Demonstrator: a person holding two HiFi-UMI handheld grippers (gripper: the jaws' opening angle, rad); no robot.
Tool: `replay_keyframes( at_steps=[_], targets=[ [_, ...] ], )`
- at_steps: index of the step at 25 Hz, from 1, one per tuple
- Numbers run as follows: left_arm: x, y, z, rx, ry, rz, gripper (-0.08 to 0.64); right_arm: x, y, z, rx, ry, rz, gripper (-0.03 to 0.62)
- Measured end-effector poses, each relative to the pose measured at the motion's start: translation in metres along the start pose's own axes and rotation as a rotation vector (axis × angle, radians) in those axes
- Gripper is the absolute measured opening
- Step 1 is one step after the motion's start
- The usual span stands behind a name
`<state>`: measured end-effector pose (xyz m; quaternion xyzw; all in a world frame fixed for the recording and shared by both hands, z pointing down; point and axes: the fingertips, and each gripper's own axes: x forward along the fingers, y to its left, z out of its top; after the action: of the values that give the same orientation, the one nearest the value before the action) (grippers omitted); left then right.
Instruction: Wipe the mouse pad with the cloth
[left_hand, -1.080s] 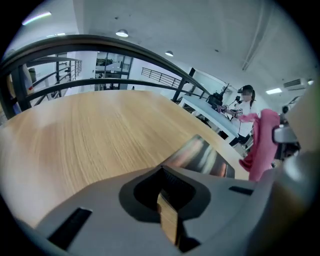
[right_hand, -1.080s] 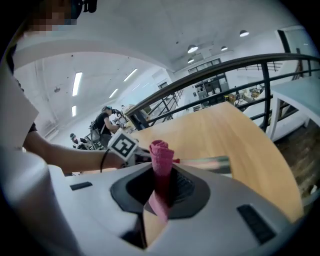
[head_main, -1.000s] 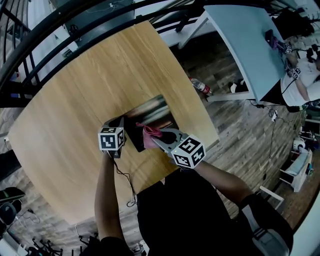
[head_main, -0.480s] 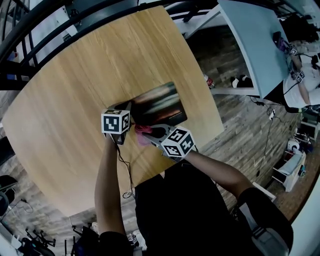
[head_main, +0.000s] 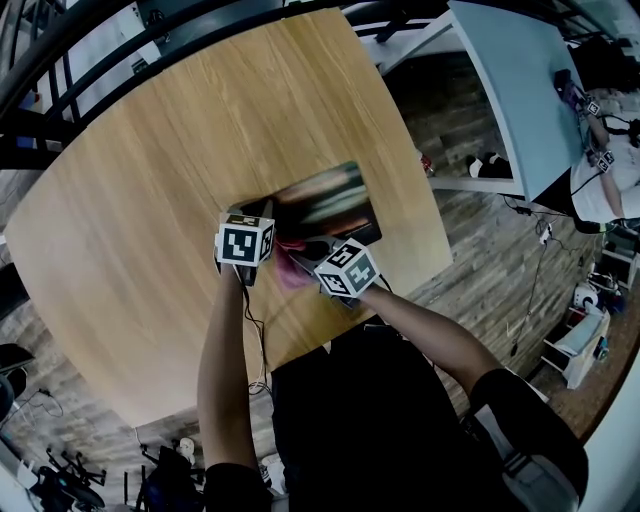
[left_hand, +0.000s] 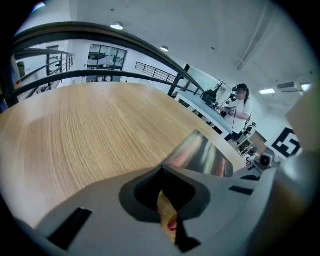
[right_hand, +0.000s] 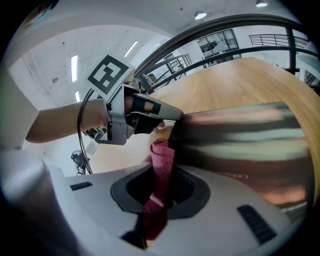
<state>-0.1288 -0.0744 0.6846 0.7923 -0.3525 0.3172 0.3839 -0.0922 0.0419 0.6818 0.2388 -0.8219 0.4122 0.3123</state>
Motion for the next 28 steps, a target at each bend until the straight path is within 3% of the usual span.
replay_keyframes(
  at_steps=[28],
  targets=[
    [0.0,0.001,-0.001,-0.032,0.006,0.033,0.023,-0.01,-0.014,-0.005,-0.045,0.035,-0.02,0.067]
  ],
)
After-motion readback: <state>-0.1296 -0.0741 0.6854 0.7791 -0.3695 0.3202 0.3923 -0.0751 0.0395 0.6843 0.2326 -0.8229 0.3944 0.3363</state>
